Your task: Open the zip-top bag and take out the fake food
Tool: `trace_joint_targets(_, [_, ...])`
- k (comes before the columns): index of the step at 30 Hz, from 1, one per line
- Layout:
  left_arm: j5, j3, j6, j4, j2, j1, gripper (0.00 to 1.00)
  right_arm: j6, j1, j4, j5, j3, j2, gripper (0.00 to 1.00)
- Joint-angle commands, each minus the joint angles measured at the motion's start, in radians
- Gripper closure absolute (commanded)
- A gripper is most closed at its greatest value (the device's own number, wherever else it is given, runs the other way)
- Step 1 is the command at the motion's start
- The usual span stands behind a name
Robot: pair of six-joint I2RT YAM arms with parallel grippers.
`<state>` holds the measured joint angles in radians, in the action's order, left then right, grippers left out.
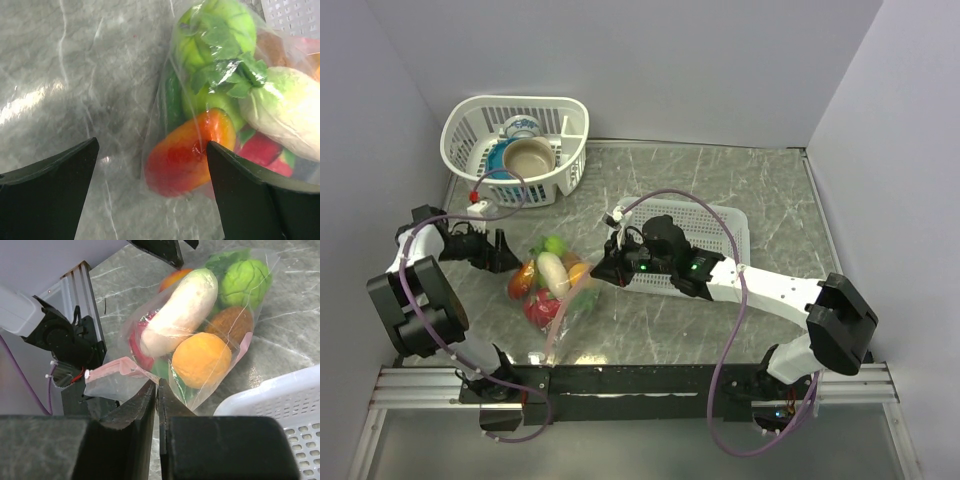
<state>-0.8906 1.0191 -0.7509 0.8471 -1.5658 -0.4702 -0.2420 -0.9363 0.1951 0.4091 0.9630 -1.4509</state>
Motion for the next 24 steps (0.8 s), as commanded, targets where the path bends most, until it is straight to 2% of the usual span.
trace_joint_targets(1, [-0.007,-0.034,0.022,-0.120,0.065,0.079,0.05,-0.010,-0.004,0.072,0.019,0.008,0.020,0.84])
trace_joint_targets(3, [-0.001,-0.075,0.074,-0.204,0.085,0.099,0.05,-0.016,-0.002,0.072,0.025,0.005,0.017,0.80])
trace_joint_targets(5, [0.016,-0.099,0.129,-0.284,0.096,0.132,0.06,-0.017,-0.006,0.073,0.030,-0.004,0.018,0.59])
trace_joint_targets(9, [0.067,-0.155,0.192,-0.379,0.107,0.200,0.07,-0.023,-0.009,0.076,0.017,-0.023,0.026,0.35])
trace_joint_targets(10, [0.074,-0.160,0.200,-0.391,0.102,0.214,0.08,-0.023,-0.009,0.075,0.014,-0.023,0.030,0.17])
trace_joint_targets(11, [0.079,-0.165,0.208,-0.398,0.099,0.214,0.08,-0.020,-0.012,0.069,0.011,-0.023,0.034,0.13])
trace_joint_targets(12, [0.079,-0.166,0.208,-0.401,0.089,0.216,0.08,-0.014,-0.015,0.064,0.001,-0.021,0.037,0.00])
trace_joint_targets(18, [0.076,-0.169,0.196,-0.365,0.047,0.232,0.10,0.035,-0.039,0.004,-0.036,0.002,0.043,0.00])
trace_joint_targets(19, [0.070,-0.165,0.180,-0.353,0.047,0.232,0.13,0.036,-0.044,0.003,-0.042,0.002,0.044,0.00])
trace_joint_targets(24, [0.018,-0.120,0.142,-0.217,0.023,0.255,0.14,0.035,-0.050,0.017,-0.050,-0.010,0.047,0.00])
